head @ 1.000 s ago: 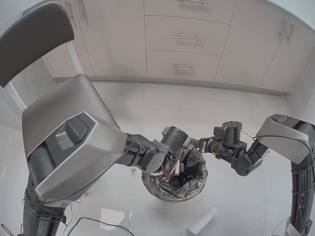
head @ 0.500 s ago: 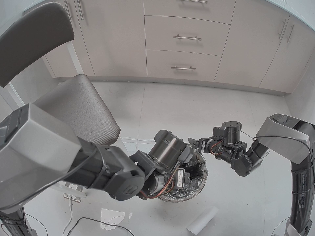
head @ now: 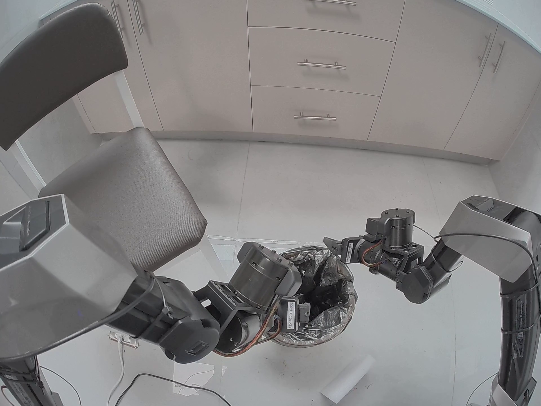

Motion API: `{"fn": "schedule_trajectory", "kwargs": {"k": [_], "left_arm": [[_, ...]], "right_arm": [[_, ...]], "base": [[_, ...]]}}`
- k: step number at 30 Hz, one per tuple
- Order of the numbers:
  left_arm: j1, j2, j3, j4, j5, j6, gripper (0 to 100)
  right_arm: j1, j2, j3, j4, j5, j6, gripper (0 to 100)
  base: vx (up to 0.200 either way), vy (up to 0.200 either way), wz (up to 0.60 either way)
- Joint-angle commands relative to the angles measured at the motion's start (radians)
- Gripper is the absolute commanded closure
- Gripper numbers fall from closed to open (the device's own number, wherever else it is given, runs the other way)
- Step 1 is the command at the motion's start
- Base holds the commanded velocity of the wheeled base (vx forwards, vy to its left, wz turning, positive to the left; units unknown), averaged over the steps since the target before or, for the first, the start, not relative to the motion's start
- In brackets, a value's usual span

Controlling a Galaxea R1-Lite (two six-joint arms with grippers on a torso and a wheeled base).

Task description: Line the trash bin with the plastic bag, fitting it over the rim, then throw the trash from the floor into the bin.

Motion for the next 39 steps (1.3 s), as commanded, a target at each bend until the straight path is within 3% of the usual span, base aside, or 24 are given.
{"fn": "schedule_trajectory", "kwargs": {"k": [1, 13, 34, 39], "left_arm": [[0.001, -0.001, 0.024, -0.002, 0.001, 0.0, 0], [0.001, 0.006, 0.04, -0.037, 0.001, 0.0, 0], [0.014, 0.033, 0.041, -0.07, 0.001, 0.0, 0], [0.016, 0.033, 0.047, -0.08, 0.001, 0.0, 0]], "right_arm": [[0.001, 0.004, 0.0, 0.0, 0.0, 0.0, 0], [0.001, 0.004, -0.001, 0.0, 0.0, -0.001, 0], [0.0, 0.007, -0.003, 0.0, 0.0, -0.001, 0], [0.001, 0.007, -0.003, 0.0, 0.0, -0.001, 0]], "base": [[-0.2, 0.0, 0.0], [-0.2, 0.0, 0.0], [0.0, 0.0, 0.0], [0.0, 0.2, 0.0]]}}
